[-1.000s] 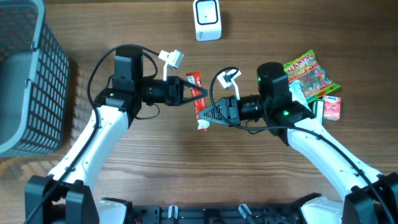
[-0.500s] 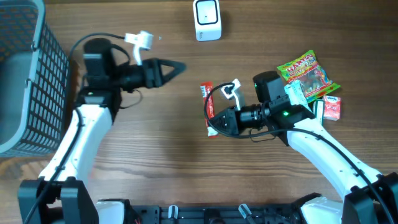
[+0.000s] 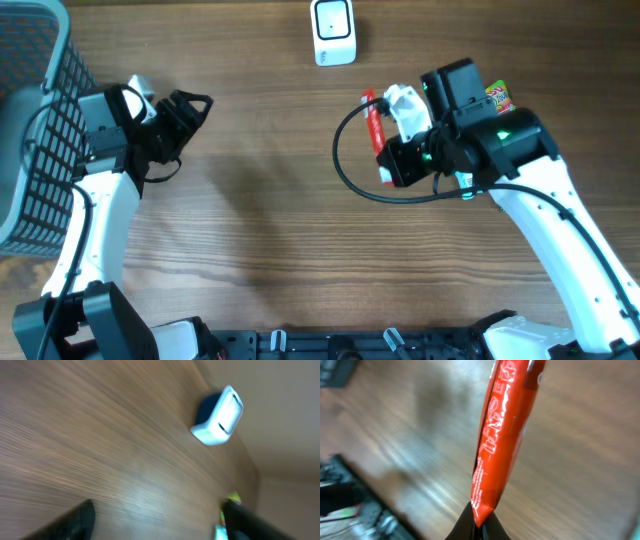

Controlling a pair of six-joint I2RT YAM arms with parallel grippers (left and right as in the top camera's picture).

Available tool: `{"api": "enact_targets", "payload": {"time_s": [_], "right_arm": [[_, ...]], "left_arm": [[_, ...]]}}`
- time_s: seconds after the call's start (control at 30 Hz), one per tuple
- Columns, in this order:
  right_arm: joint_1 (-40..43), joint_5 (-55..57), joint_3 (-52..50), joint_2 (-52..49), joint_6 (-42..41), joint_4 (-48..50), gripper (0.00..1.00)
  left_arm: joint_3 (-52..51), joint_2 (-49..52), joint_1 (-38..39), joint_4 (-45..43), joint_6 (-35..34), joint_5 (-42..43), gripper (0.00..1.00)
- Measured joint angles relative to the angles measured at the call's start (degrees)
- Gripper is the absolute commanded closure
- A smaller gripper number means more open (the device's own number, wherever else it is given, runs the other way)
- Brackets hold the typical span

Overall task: Scan the item barcode
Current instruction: 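Raise the red Nescafe stick under the scanner with the right gripper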

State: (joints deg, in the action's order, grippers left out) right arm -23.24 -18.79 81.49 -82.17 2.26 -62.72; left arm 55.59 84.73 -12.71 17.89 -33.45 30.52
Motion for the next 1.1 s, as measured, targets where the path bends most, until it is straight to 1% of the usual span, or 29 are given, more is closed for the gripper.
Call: {"api": "enact_targets", "payload": {"time_s": [0.1,0.2,0.37,0.63,0.73,0.8,0.93,1.03,1.1], "right_arm": [[-0.5,3.7,2.1,0.0,1.5,3.4,0.96],[-0.5,3.8,2.3,0.0,2.1,6.0,0.96],[-0.5,3.5,2.3,0.0,2.6,6.2,0.96],[-0.6,7.3,2.3,0.0,3.0,5.7,0.96],[-0.6,7.5,2.3,0.0,3.0,5.1,0.96],[-0.6,7.5,2.3,-0.2,3.0,4.6,0.96],[-0.6,7.5,2.3,-2.2,3.0,3.5,0.96],[-0.6,7.5,2.3,-3.7,3.0,3.3,0.96],[-0.6,7.5,2.3,-4.3,3.0,3.7,0.96]], "left_arm": [[0.0,0.0,-0.4,0.1,-0.3,-4.7,0.00],[0.0,0.0,-0.4,0.1,-0.3,-6.7,0.00],[0.0,0.0,-0.4,0.1,-0.3,-7.6,0.00],[0.0,0.0,-0.4,0.1,-0.3,-8.0,0.00],[0.0,0.0,-0.4,-3.1,-0.3,-8.2,0.00],[0.0,0.0,-0.4,-3.2,0.4,-8.3,0.00],[0.0,0.0,-0.4,-1.7,6.1,-8.2,0.00],[0.0,0.0,-0.4,0.1,13.3,-8.9,0.00],[0.0,0.0,-0.3,1.8,17.3,-11.3,0.00]]}}
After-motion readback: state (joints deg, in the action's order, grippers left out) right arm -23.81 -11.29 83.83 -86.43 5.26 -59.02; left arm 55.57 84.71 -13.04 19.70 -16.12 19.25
